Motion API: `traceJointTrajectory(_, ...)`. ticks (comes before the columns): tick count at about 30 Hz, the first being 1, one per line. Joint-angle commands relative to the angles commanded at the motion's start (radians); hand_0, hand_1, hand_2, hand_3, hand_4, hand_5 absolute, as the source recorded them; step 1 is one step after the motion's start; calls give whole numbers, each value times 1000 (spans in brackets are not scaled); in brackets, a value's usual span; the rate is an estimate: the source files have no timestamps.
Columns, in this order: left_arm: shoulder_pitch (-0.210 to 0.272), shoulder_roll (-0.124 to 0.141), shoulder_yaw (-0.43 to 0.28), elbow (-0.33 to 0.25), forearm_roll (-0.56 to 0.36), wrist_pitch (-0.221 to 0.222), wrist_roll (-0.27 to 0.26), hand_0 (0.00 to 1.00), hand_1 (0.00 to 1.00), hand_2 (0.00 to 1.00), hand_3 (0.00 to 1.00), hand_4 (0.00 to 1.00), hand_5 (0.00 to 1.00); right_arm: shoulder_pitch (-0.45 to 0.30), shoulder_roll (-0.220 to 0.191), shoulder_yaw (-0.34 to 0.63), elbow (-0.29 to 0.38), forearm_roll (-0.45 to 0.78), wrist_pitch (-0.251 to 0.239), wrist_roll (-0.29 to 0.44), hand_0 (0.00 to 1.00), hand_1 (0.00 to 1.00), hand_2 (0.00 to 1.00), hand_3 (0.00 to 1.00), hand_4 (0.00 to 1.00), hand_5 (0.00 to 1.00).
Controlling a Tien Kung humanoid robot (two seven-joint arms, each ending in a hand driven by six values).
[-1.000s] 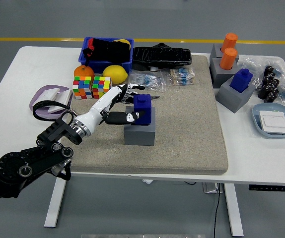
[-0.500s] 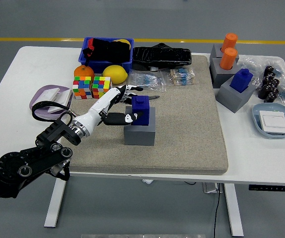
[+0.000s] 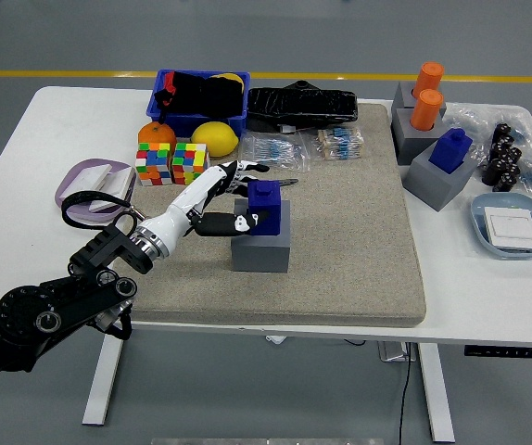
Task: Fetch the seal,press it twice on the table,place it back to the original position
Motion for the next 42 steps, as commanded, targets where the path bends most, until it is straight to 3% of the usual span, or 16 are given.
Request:
traceJointTrajectory(19, -57, 20, 28, -1, 9, -39, 19, 653, 584, 557, 804, 628, 2, 2, -1, 0, 0, 1, 0, 3, 786, 685, 665, 621, 808, 440)
traceJointTrajectory(42, -75, 27, 54, 0, 26, -54, 26, 655, 584, 554, 799, 624, 2, 3, 0, 2, 0, 1, 0, 5, 785, 685, 666, 622, 808, 440)
